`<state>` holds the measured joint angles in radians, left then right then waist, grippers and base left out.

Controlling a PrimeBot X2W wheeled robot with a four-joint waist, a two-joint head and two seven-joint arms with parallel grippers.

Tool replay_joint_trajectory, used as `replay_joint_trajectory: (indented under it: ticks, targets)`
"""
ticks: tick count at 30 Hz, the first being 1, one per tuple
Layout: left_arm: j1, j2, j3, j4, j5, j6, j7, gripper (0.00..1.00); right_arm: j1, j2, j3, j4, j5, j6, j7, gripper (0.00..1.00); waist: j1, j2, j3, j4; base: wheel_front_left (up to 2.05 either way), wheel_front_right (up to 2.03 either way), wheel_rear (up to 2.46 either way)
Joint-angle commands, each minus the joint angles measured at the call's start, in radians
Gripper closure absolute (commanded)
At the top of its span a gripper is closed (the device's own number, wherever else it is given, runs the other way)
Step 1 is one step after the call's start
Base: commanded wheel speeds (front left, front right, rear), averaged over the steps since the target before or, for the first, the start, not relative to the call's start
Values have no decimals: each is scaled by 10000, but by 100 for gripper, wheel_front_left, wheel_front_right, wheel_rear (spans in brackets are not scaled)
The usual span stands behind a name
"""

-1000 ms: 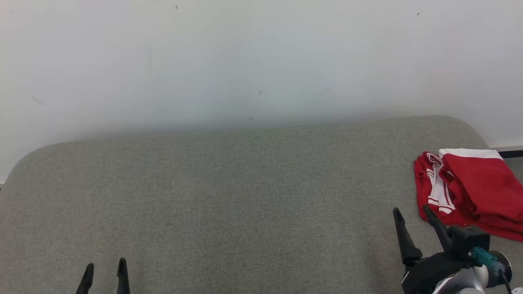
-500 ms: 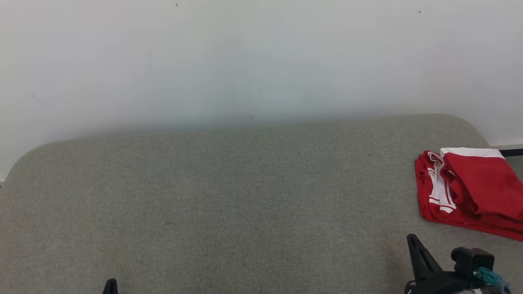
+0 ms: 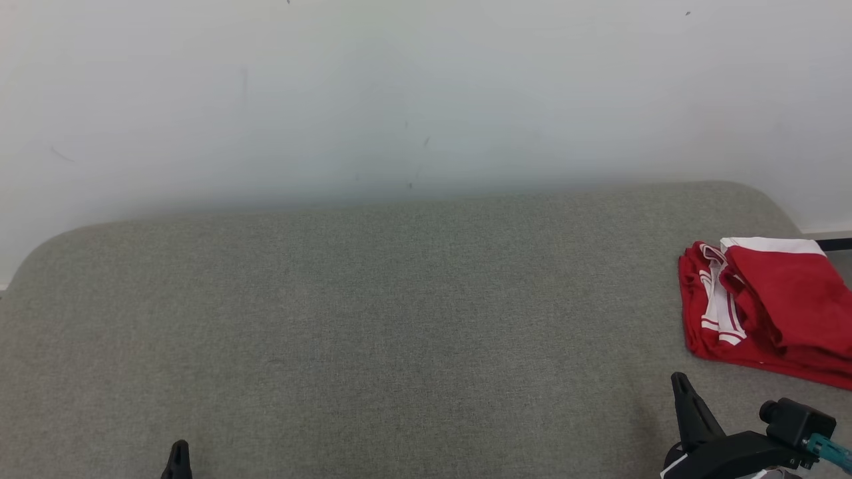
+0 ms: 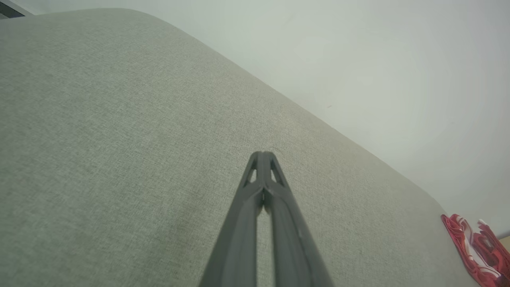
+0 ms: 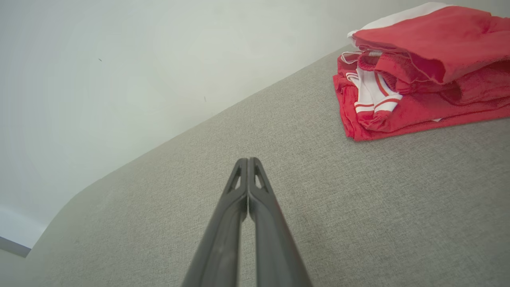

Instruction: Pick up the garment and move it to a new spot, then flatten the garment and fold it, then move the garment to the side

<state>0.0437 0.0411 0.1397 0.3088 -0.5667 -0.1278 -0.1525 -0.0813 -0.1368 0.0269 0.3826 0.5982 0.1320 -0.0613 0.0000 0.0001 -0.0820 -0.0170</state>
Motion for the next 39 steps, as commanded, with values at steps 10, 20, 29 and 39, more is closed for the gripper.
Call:
replay_joint_trajectory:
  ticks: [10, 20, 29, 39]
  targets:
    - [-490, 68, -40, -246, -1768, -15, 419, 100, -281, 128, -274, -374, 1722, -6, 273, 100, 0, -1, 85, 18, 0, 0, 0]
    - [-674, 76, -73, -306, -3100, -19, 770, 100, -307, 241, -453, -531, 3020, -8, 508, 100, 0, -1, 166, 35, 0, 0, 0]
    - [-818, 83, -97, -354, -4213, -23, 1058, 100, -323, 337, -603, -661, 4086, -10, 692, 100, 0, -1, 239, 49, 0, 0, 0]
    - [-969, 90, -122, -402, -5333, -27, 1350, 100, -329, 434, -752, -785, 5172, -12, 881, 100, 0, -1, 319, 66, 0, 0, 0]
